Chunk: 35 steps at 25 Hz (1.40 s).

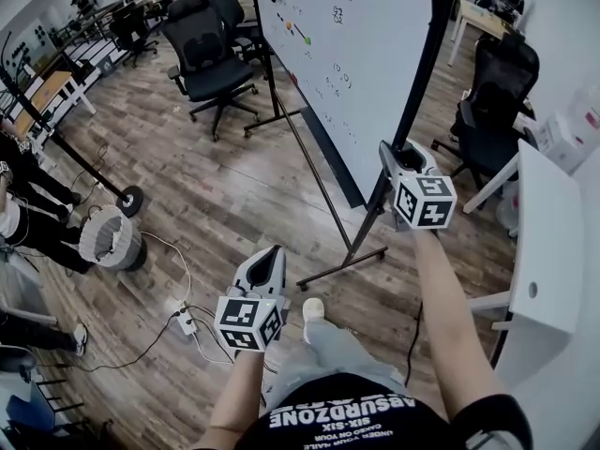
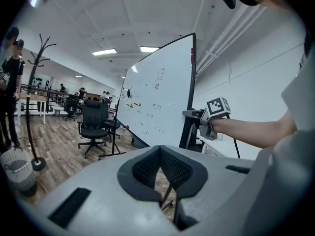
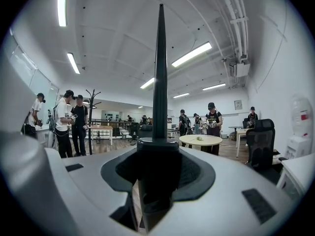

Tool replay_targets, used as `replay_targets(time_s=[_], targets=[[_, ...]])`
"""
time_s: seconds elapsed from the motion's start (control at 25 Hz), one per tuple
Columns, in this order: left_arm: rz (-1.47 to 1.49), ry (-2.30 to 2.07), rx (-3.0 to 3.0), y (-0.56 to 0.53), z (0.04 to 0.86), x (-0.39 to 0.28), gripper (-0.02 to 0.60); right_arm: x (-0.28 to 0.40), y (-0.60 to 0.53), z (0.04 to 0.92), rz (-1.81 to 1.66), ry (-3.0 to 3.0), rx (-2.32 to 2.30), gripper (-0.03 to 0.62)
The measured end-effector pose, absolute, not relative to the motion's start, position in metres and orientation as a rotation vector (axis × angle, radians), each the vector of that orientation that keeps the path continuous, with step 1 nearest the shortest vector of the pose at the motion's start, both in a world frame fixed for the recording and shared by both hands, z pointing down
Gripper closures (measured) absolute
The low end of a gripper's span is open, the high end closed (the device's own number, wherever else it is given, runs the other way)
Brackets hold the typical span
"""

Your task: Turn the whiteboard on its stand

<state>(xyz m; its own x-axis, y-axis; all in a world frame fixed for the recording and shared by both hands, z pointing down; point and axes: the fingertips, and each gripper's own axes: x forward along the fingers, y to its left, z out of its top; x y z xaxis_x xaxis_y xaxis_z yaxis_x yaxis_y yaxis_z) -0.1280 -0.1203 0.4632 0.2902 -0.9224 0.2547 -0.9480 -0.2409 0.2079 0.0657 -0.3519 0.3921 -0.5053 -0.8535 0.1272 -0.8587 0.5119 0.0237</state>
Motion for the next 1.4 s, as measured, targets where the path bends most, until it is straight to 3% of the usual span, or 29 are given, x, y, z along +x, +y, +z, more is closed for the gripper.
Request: replay_targets(time_s=[1.4], targets=[[0.101, -1.683, 2.212, -0.039, 0.481, -0.074, 0.575, 0.113, -0.285, 0.395, 0.124, -2.616, 1.404, 0.428]])
